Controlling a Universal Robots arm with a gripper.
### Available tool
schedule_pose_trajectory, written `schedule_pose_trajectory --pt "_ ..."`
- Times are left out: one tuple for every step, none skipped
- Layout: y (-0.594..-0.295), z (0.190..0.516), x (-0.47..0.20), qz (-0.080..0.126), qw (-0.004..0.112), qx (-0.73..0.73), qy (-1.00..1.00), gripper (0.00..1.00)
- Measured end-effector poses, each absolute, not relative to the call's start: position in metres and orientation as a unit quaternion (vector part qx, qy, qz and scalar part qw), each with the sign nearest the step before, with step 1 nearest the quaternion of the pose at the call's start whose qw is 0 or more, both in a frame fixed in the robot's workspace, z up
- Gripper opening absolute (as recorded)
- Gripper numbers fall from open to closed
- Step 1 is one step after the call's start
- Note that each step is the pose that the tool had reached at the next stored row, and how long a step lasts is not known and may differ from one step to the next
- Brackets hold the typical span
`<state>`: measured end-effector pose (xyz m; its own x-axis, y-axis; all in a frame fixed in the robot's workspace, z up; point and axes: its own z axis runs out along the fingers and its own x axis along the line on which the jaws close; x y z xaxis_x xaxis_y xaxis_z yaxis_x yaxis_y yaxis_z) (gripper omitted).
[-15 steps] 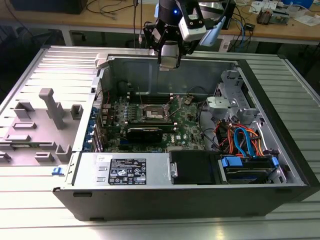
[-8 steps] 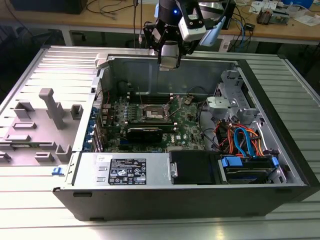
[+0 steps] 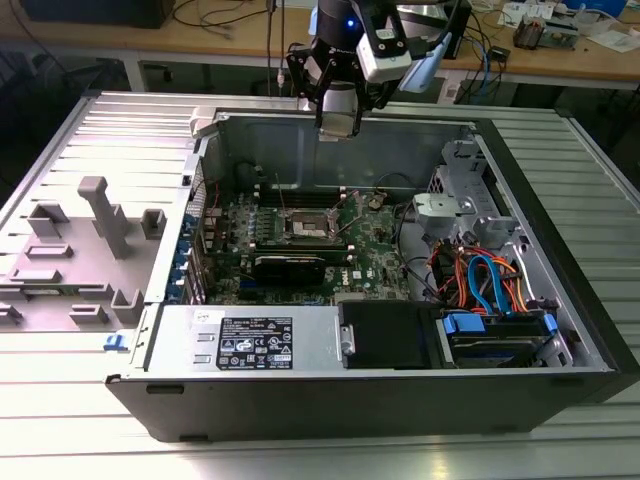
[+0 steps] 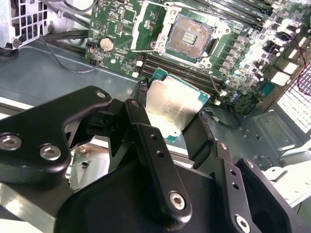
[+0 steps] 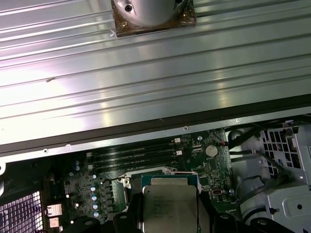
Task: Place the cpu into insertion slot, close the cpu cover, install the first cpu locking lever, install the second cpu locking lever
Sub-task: 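Place the cpu into insertion slot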
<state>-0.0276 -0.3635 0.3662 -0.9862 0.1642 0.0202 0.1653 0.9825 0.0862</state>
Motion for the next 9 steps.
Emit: schedule_pose_trajectory --pt "-0.3635 0.3662 -0.0276 -0.044 0.006 -0.083 -0.996 0.54" --pt "-0.3635 0.3662 -0.0276 -0.044 0.006 -0.084 -0.996 0.54" --pt "-0.3635 0.3662 -0.0276 -0.044 0.006 -0.084 -0.995 0.54" --pt "-0.3635 0.3662 -0.0276 -0.044 0.006 -0.084 -0.995 0.54" --pt "-0.3635 0.3662 -0.0276 -0.044 0.006 -0.085 -0.995 0.54" --pt "-0.3635 0.3662 -0.0276 -0.044 0.006 -0.085 -0.995 0.54" --pt "-0.3635 0.3662 -0.0276 -0.044 0.006 -0.086 -0.995 0.54" --pt "-0.3635 0.3662 -0.0276 -0.044 0.006 -0.086 -0.995 0.54" --pt "-0.3635 0.3662 -0.0277 -0.044 0.006 -0.086 -0.995 0.54"
